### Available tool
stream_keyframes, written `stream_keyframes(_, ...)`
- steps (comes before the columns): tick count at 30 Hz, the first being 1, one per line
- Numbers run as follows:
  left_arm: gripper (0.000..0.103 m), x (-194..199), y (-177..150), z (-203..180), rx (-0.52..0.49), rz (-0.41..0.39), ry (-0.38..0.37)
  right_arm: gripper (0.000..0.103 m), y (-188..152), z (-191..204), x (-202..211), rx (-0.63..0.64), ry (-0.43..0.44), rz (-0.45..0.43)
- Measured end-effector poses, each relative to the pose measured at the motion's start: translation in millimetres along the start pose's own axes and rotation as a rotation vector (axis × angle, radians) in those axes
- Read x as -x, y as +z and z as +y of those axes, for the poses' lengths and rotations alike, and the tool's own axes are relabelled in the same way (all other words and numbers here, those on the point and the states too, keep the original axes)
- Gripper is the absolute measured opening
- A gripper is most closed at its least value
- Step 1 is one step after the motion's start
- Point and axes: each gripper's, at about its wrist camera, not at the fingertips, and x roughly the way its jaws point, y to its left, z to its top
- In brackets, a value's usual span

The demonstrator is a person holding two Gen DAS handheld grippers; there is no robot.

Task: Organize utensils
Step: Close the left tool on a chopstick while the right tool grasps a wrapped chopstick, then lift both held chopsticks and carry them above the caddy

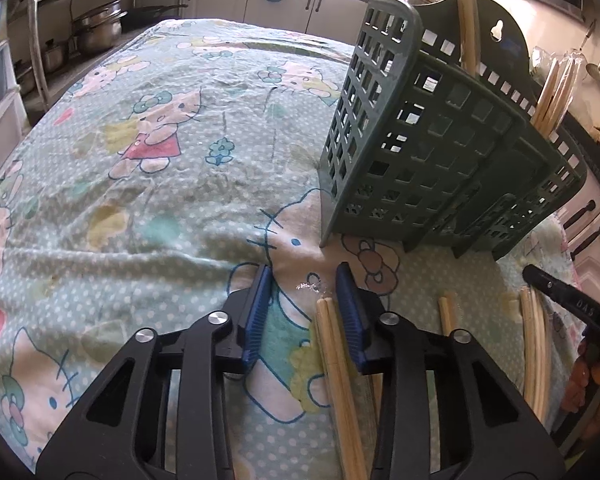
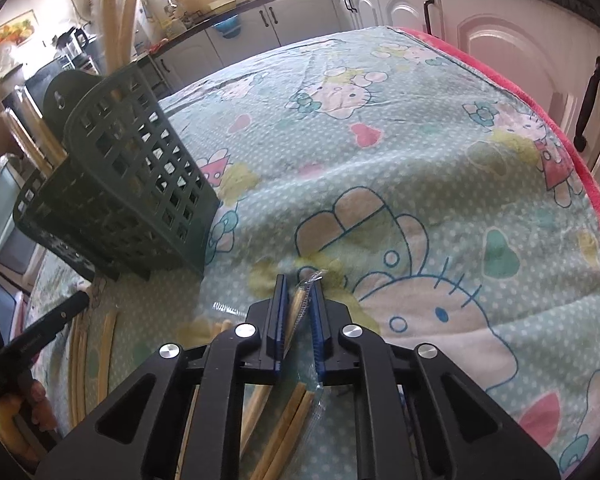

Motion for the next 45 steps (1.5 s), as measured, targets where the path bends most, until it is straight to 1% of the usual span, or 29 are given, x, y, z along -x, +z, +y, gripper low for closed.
stream_keyframes(2, 0.021, -1, 0, 1, -0.004, -0.002, 0.005, 0.009, 1, 0, 0, -0.011, 0.004, -0.004)
stream_keyframes(4, 0.015, 0, 0, 4, 0.005, -0.007, 0.004, 0.008, 3, -2, 0, -0.028, 0.014, -0.010)
stream_keyframes(5, 0.014, 0, 1, 6, 0.013, -0.007, -0.001, 0.008, 4, -3, 0, -0.038, 0.021, -0.012)
stream_keyframes(7, 0.009, -1, 2, 13, 0.036, -0.004, -0.022, 0.008, 5, -3, 3, -0.053, 0.039, -0.025)
stream_keyframes(12, 0.004, 4, 4, 24, 0.088, -0.005, -0.069, 0.007, 9, 3, 18, -0.051, 0.079, -0.068)
stream_keyframes(14, 0.003, 14, 4, 25, 0.101, -0.032, -0.092, 0.007, 10, 7, 26, -0.043, 0.093, -0.090)
stream_keyframes(22, 0.003, 73, 13, 17, 0.079, -0.182, -0.147, 0.005, 16, 33, 74, 0.018, 0.176, -0.192)
stream_keyframes(26, 0.003, 98, 16, 11, 0.063, -0.245, -0.156, 0.005, 16, 45, 95, 0.047, 0.209, -0.234)
stream_keyframes(36, 0.003, 136, 15, 7, 0.059, -0.335, -0.192, 0.005, 10, 75, 140, 0.114, 0.260, -0.334)
stream_keyframes(45, 0.003, 163, 17, 5, 0.056, -0.403, -0.215, 0.005, 8, 91, 163, 0.157, 0.284, -0.399)
